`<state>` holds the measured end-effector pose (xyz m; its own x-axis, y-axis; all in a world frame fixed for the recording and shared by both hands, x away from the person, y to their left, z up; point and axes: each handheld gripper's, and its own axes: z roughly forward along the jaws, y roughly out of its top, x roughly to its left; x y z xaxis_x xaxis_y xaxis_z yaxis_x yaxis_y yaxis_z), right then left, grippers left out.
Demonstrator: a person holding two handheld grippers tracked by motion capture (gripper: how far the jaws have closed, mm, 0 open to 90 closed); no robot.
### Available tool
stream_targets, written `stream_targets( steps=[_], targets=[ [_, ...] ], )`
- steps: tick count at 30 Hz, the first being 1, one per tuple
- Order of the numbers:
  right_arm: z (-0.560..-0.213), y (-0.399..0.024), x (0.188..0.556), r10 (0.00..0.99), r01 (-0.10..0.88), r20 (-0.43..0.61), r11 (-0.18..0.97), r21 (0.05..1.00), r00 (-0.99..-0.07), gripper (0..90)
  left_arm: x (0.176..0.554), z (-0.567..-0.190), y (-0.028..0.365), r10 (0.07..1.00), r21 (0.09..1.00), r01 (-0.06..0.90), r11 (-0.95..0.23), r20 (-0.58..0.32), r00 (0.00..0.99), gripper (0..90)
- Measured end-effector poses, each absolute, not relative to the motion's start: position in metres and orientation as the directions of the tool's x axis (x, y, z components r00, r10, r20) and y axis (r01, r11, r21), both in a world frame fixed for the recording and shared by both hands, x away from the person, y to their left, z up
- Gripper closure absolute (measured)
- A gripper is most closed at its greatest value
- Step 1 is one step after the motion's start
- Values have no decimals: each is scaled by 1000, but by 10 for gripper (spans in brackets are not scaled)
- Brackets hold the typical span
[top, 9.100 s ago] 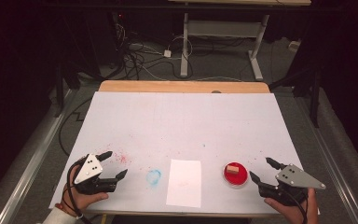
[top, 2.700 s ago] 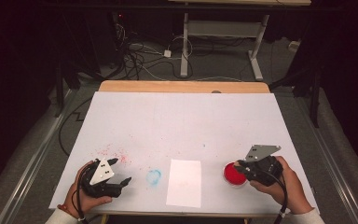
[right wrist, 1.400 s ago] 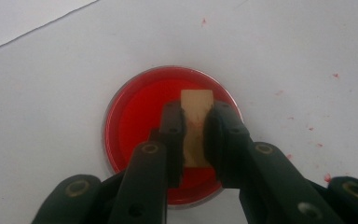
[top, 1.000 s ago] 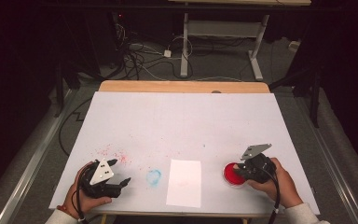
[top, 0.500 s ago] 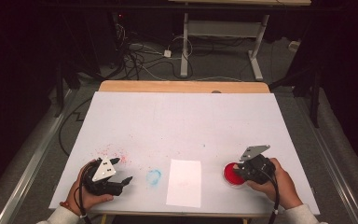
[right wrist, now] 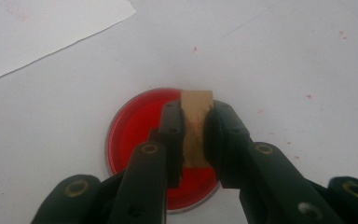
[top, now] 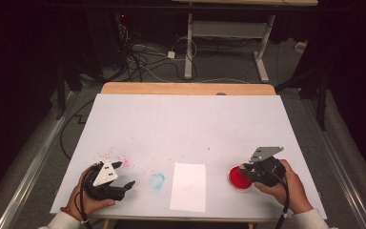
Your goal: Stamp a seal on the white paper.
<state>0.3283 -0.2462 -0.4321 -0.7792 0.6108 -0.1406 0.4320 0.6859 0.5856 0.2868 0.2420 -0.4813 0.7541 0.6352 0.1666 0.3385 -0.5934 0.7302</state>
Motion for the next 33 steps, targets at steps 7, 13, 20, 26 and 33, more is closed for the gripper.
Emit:
stream_targets(
  steps=[7,13,20,26,33],
  targets=[
    [-426,-252,323,628,419,-152,659,625,-763,761,287,-480,239,629,728,326,-603,182,756,197],
    [-418,-254,319,639,402,-153,633,662,-754,760,284,-479,237,626,721,324,-612,191,756,197],
    [-405,-254,318,643,373,-155,605,703,-750,760,284,-479,238,629,720,328,-612,191,753,193],
    [-395,-244,318,632,344,-165,601,721,-757,761,283,-479,240,635,720,331,-610,194,748,193],
    [-385,-226,319,610,311,-171,600,737,-774,761,283,-479,240,638,725,332,-604,190,746,188]
  ],
)
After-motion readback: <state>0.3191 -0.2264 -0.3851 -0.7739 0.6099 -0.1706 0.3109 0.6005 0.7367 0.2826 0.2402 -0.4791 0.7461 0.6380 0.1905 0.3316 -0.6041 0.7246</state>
